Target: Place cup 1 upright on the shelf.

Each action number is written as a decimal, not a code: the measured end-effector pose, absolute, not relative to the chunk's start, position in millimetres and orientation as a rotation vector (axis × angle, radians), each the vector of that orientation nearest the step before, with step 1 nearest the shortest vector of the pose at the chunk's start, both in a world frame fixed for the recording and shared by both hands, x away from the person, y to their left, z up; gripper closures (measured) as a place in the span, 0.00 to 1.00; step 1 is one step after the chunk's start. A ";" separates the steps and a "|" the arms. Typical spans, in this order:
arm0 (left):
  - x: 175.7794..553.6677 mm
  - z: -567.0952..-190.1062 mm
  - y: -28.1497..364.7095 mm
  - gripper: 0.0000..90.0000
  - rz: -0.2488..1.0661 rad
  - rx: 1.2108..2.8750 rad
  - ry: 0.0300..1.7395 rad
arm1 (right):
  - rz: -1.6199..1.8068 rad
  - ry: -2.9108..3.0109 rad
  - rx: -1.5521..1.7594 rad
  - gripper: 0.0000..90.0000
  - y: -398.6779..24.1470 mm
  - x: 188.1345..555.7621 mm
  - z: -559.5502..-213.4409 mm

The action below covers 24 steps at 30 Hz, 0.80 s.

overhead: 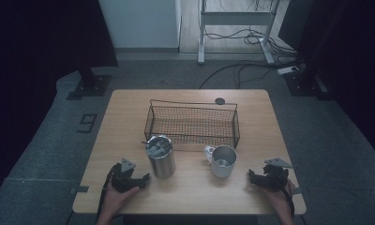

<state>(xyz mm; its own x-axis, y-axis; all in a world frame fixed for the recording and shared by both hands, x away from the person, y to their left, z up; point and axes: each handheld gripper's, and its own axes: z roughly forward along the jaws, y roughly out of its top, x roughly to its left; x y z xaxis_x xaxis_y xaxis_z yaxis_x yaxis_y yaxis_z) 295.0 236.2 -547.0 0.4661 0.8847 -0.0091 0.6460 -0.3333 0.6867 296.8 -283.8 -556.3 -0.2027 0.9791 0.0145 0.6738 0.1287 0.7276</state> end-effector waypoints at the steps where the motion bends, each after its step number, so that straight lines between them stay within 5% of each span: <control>1: 294.9 -546.9 236.1 0.16 0.493 2.090 1.267 | 0.848 1.939 1.589 0.06 -283.8 296.9 -556.2; 24: 286.1 -538.0 243.2 0.17 0.495 2.011 1.247 | 0.848 1.940 1.588 0.06 -284.1 297.6 -556.2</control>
